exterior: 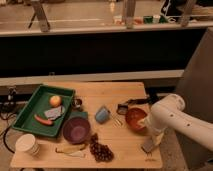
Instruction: Wipe purple bowl with eraser
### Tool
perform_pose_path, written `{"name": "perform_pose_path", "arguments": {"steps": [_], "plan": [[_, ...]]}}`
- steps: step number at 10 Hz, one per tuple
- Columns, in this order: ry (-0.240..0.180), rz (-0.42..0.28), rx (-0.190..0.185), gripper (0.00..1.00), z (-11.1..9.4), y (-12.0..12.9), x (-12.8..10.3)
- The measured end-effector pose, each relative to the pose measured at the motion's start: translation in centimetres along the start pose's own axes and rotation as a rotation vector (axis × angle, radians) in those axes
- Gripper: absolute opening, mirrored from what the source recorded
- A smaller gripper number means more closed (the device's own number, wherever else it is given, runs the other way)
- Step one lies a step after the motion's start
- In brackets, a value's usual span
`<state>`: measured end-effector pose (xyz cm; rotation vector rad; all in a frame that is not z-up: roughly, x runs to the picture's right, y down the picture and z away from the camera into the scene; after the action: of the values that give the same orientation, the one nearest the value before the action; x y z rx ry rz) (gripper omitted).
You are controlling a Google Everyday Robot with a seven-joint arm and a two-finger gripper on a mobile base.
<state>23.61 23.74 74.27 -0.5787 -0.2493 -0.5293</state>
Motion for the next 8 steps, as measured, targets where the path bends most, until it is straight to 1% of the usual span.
{"name": "perform_pose_path", "arguments": {"steps": [1, 2, 3, 4, 6, 7, 8], "plan": [[-0.019, 0.009, 0.019, 0.8, 0.8, 0.8, 0.6], [-0.046, 0.026, 0.05, 0.8, 1.3, 1.9, 1.4], [-0.063, 0.039, 0.073, 0.8, 1.3, 2.7, 1.6], [-0.078, 0.051, 0.099, 0.8, 0.7, 3.2, 1.8], [-0.1, 0.072, 0.137, 0.8, -0.1, 3.8, 2.3], [-0.112, 0.076, 0.152, 0.8, -0.2, 3.8, 2.4], [-0.117, 0.072, 0.157, 0.8, -0.1, 3.6, 2.3]]}}
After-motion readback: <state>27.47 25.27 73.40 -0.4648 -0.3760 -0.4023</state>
